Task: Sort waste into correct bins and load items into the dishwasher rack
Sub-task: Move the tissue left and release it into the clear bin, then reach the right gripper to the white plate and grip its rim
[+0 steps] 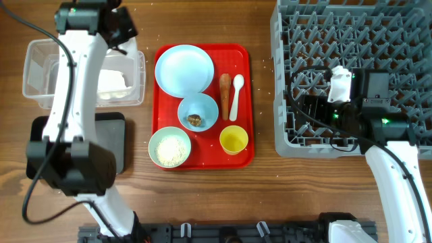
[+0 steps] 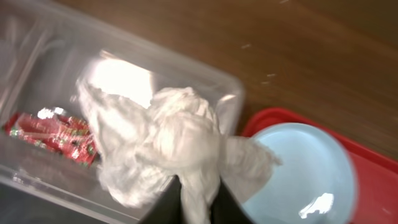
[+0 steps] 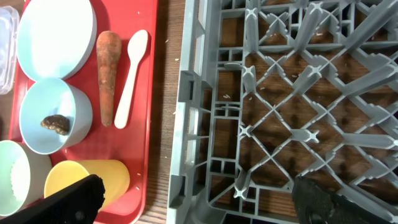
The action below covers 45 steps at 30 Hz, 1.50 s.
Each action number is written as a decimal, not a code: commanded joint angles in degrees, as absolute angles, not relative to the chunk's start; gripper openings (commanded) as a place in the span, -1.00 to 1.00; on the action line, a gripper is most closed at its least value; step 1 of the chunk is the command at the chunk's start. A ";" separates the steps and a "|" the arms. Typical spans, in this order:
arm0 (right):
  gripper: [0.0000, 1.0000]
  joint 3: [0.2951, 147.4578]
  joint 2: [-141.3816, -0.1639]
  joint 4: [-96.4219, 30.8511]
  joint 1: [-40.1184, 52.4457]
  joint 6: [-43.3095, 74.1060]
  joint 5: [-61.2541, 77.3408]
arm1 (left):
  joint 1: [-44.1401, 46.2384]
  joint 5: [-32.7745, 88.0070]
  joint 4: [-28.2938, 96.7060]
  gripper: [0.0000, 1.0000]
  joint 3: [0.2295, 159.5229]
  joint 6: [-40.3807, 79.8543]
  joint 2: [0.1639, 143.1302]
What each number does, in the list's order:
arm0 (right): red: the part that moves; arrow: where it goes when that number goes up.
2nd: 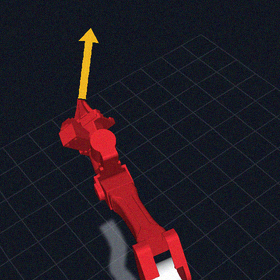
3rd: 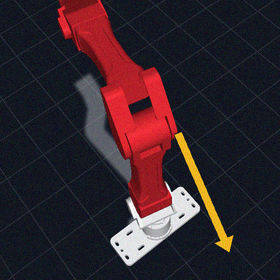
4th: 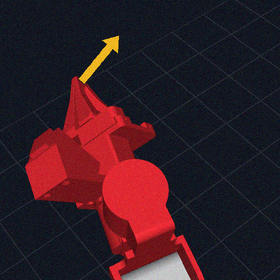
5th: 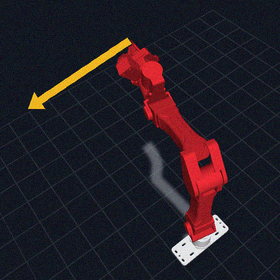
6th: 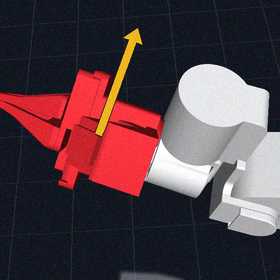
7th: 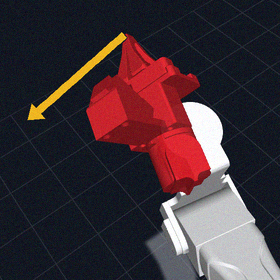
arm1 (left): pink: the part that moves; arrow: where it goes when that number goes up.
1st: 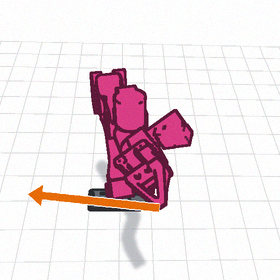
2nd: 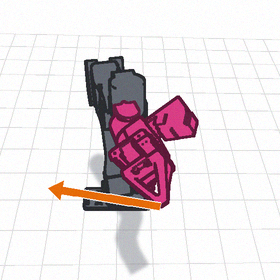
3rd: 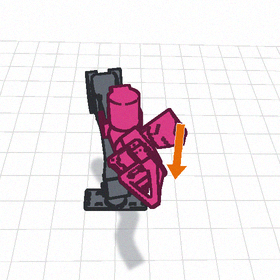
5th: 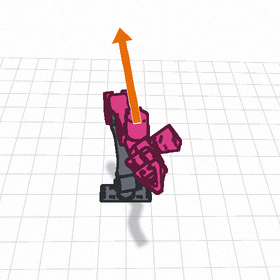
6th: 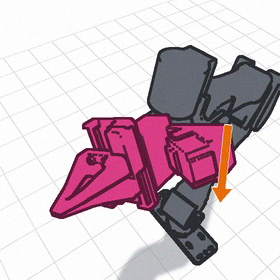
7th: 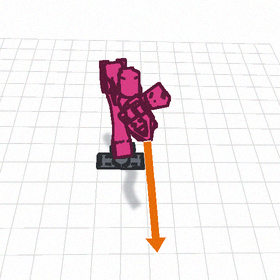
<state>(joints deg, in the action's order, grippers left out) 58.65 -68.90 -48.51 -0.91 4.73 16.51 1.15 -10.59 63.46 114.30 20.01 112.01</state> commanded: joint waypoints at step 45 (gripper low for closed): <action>0.91 99.15 -115.46 -29.78 29.78 17.96 13.26 | -5.43 -3.95 73.60 1.00 109.49 20.16 101.62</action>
